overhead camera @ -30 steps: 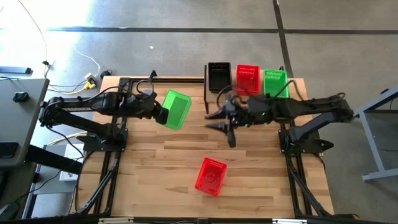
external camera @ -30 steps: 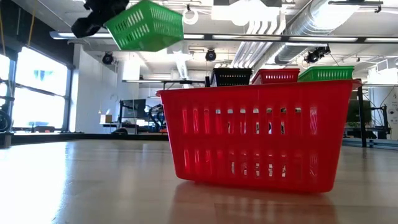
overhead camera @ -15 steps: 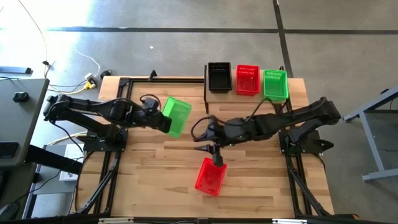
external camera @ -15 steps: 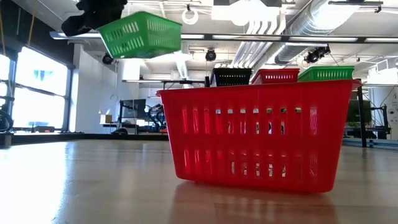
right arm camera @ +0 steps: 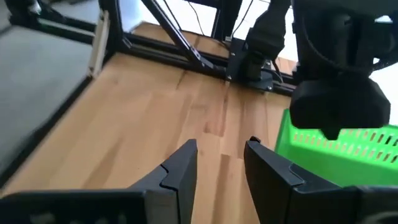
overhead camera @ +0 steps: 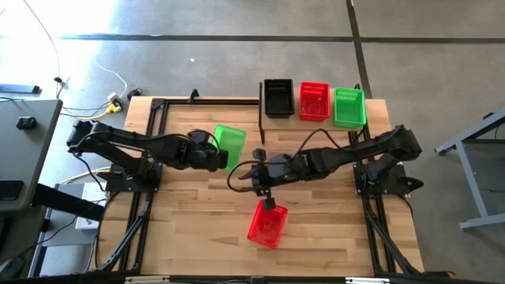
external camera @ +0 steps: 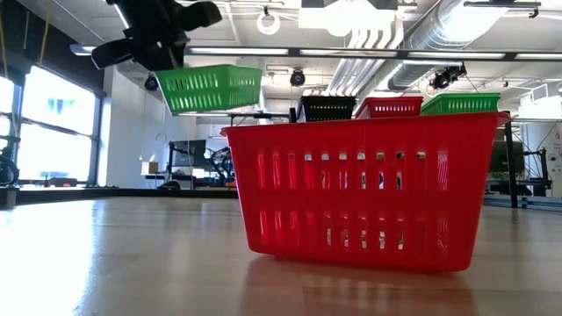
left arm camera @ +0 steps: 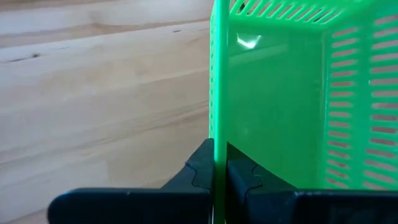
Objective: Stack baskets on shelf by color
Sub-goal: Stack the green bin on top of the green bin on the shelf
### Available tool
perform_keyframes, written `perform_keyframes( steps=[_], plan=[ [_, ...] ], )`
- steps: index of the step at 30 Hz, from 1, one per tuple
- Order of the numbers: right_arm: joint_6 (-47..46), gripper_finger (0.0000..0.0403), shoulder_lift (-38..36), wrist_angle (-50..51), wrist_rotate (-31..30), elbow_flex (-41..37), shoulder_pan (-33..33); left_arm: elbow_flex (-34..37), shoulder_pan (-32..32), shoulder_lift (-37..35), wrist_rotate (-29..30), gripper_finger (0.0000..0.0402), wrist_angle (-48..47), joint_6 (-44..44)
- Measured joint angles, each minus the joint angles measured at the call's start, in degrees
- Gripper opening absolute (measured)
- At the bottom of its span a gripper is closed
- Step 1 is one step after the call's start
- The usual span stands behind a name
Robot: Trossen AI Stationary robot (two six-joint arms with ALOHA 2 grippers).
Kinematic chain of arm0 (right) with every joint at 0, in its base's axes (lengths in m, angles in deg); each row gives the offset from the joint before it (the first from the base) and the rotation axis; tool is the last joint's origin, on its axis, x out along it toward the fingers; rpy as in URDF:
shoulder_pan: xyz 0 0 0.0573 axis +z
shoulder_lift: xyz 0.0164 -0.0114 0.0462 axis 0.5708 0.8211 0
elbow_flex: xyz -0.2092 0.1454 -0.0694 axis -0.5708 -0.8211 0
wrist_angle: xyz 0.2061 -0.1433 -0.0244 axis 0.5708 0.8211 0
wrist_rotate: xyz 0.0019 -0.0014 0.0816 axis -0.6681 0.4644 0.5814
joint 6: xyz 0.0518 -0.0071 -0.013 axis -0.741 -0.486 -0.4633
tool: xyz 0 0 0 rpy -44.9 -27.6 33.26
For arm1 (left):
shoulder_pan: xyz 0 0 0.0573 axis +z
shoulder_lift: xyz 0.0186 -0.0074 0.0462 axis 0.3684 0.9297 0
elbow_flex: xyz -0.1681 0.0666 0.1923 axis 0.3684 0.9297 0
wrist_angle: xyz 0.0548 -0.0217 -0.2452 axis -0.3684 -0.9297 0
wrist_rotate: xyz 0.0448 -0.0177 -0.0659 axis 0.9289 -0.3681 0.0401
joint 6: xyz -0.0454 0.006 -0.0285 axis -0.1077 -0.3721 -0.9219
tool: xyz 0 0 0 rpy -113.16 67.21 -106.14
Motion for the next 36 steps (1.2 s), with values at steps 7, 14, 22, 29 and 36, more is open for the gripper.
perform_keyframes(
  steps=[7,14,22,29,36],
  plan=[
    [6.8,0.0119,2.3,0.3,0.0,0.0,-1.9,0.0,0.1,3.2,0.1,0.0,0.6,-5.3],
    [8.9,0.0119,4.8,0.8,0.1,0.0,-3.8,0.0,0.1,4.5,-0.1,0.0,4.9,-6.5],
    [8.8,0.0119,7.0,1.1,-2.4,0.0,-5.3,0.0,0.1,4.6,-0.1,0.0,7.9,-6.6],
    [8.6,0.0119,7.3,1.6,-4.0,0.0,-6.6,0.0,0.1,4.6,-0.3,0.0,10.6,-6.6],
    [7.1,0.0119,7.3,4.5,-4.1,0.0,-7.3,0.0,0.6,4.6,-0.2,0.0,11.3,-5.6]
  ],
)
